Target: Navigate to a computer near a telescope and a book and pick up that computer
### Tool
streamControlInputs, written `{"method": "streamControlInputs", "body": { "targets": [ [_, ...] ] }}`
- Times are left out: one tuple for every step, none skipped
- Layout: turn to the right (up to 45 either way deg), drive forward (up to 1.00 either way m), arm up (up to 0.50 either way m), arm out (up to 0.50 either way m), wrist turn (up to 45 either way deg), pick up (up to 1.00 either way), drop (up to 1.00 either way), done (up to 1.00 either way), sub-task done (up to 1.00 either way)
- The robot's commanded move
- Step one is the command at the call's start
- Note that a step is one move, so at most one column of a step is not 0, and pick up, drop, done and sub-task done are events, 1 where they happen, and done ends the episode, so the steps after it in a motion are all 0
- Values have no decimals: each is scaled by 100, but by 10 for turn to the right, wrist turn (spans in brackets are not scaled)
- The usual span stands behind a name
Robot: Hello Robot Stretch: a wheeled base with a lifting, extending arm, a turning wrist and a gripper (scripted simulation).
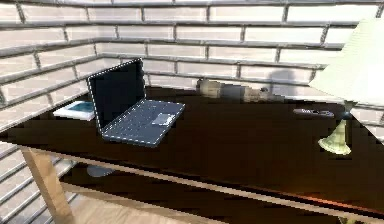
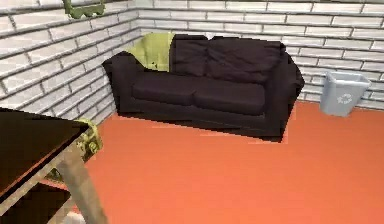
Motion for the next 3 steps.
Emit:
{"method": "streamControlInputs", "body": {
  "targets": [
    [-120, 0, 0, 0, 0, 0, 0, 0, 0],
    [0, 5, 0, 0, 0, 0, 0, 0, 0],
    [-450, 0, 0, 0, 0, 0, 0, 0, 0]
  ]
}}
